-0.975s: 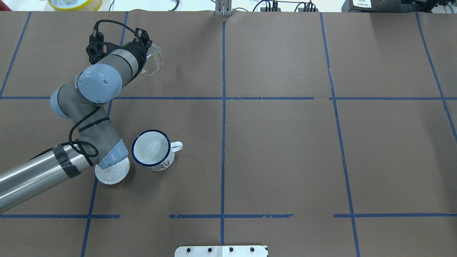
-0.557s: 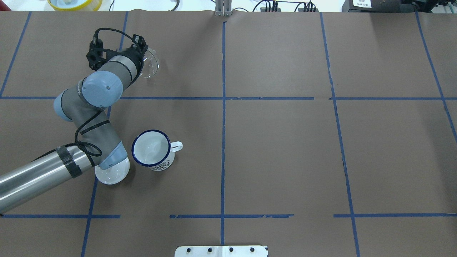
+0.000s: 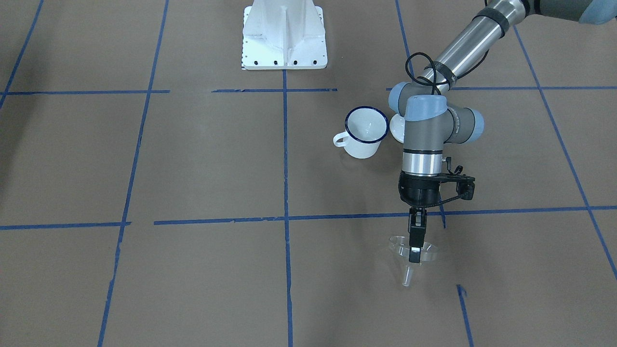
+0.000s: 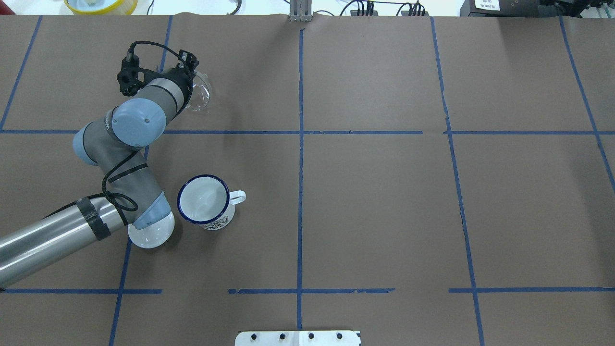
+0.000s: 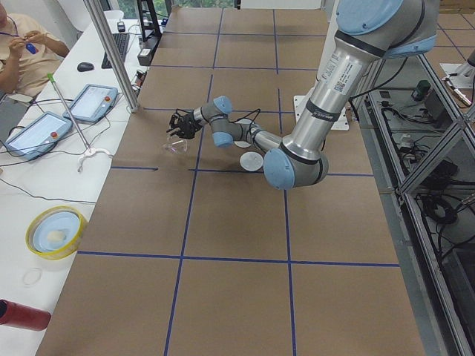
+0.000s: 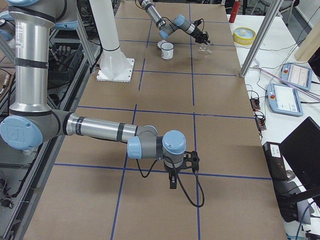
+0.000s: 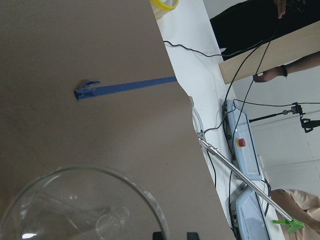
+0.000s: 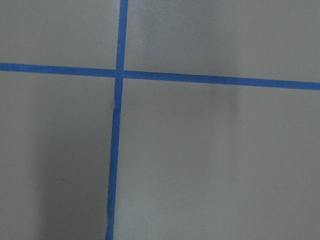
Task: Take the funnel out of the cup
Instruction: 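Set the glass funnel down on the table and open the left gripper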
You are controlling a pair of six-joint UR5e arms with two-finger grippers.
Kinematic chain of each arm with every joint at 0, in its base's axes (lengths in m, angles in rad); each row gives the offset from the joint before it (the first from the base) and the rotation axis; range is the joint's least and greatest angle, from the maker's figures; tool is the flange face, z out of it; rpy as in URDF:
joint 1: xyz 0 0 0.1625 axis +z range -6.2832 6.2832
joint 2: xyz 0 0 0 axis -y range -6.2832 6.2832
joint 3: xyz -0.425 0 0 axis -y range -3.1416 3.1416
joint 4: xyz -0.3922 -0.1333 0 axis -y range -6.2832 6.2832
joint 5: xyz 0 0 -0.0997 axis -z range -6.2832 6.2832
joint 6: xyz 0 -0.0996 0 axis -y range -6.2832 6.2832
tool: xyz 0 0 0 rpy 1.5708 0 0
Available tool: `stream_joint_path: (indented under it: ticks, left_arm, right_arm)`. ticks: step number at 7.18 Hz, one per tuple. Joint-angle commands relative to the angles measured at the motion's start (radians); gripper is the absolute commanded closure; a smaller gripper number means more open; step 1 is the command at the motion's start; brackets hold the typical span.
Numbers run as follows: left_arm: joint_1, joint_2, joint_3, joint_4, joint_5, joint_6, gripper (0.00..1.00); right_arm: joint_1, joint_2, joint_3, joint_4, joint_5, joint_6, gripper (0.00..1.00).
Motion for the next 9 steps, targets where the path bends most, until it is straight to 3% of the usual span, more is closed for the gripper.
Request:
stream_joint_path:
  ticks: [1, 2, 4, 6, 7, 8, 9]
  left_arm:
    - [-0.012, 0.008, -0.083, 0.013, -0.039, 0.209, 0.0]
    - [-0.025, 0.064, -0.169, 0.04, -0.146, 0.263, 0.0]
    - [-0.117, 0.19, -0.47, 0.318, -0.512, 0.589, 0.0]
    - [-0.159, 0.297, -0.696, 0.58, -0.62, 0.977, 0.0]
    - [-0.2, 0.41, -0.784, 0.588, -0.712, 1.078, 0.0]
    - [-0.238, 0.51, -0.856, 0.587, -0.737, 1.167, 0.0]
    - [-0.202, 0.587, -0.91, 0.584, -0.739, 1.175, 0.0]
  right_arm:
    - [0.0, 0.0, 0.0, 0.0, 0.0, 0.0, 0.0]
    - [0.0, 0.0, 0.0, 0.0, 0.0, 0.0, 0.0]
    - [0.0, 0.0, 0.0, 0.0, 0.0, 0.0, 0.0]
    - [0.0, 0.0, 0.0, 0.0, 0.0, 0.0, 0.0]
    - [0.0, 0.0, 0.0, 0.0, 0.0, 0.0, 0.0]
    - [0.0, 0.0, 0.0, 0.0, 0.0, 0.0, 0.0]
    - [0.0, 0.0, 0.0, 0.0, 0.0, 0.0, 0.0]
